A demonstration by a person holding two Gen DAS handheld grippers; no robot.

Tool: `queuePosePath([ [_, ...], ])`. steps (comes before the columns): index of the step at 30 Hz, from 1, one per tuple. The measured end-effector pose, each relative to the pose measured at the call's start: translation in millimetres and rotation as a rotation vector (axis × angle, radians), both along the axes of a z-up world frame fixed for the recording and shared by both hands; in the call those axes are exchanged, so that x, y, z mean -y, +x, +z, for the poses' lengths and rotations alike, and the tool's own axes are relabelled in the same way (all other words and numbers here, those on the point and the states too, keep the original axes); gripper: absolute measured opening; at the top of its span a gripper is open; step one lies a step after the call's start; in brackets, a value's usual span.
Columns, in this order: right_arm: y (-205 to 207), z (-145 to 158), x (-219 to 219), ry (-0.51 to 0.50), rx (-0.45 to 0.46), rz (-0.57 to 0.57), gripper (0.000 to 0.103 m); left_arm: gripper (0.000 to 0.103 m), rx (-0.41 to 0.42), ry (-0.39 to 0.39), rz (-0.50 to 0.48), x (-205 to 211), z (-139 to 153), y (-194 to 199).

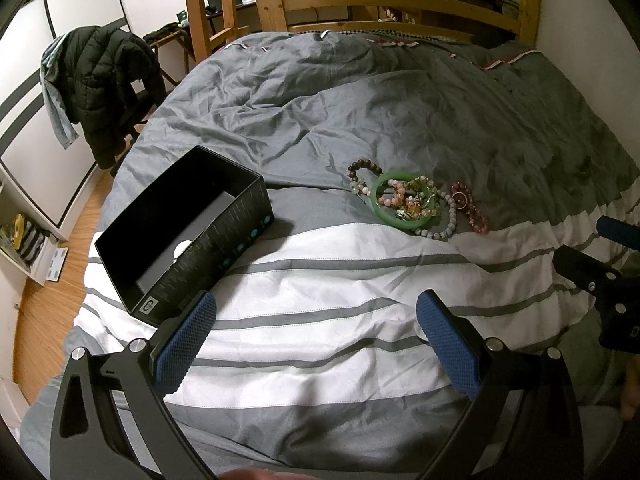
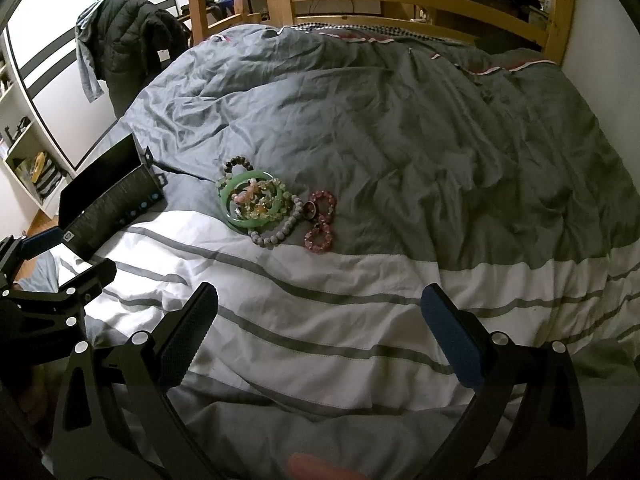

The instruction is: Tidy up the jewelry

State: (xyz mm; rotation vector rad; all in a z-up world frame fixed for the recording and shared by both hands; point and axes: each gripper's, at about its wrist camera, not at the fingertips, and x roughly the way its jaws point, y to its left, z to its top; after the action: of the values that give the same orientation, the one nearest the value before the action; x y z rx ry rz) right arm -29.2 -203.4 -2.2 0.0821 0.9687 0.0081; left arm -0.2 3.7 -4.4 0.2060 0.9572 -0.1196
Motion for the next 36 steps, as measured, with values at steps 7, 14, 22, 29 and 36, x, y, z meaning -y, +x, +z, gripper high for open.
queuePosePath([
  [7, -1, -2, -1, -0.001, 0.000, -0.004, 0.101, 0.099, -0.001, -0.001, -0.002, 0, 0, 0],
  [14, -1, -1, -2, -0.013, 0.005, 0.003, 0.101, 0.099, -0.006, 0.007, -0.005, 1, -3, 0],
  [22, 3, -9, -4, -0.007, 0.038, 0.032, 0.101, 0.099, 0.008, 0.029, -0.019, 13, -6, 6],
  [29, 14, -29, 9, 0.037, 0.025, 0.009, 0.100, 0.097, 0.036, 0.070, -0.126, 43, -13, 10],
  [36, 35, -44, 30, 0.085, 0.015, -0.011, 0.100, 0.097, -0.007, -0.031, -0.165, 58, -20, 51],
])
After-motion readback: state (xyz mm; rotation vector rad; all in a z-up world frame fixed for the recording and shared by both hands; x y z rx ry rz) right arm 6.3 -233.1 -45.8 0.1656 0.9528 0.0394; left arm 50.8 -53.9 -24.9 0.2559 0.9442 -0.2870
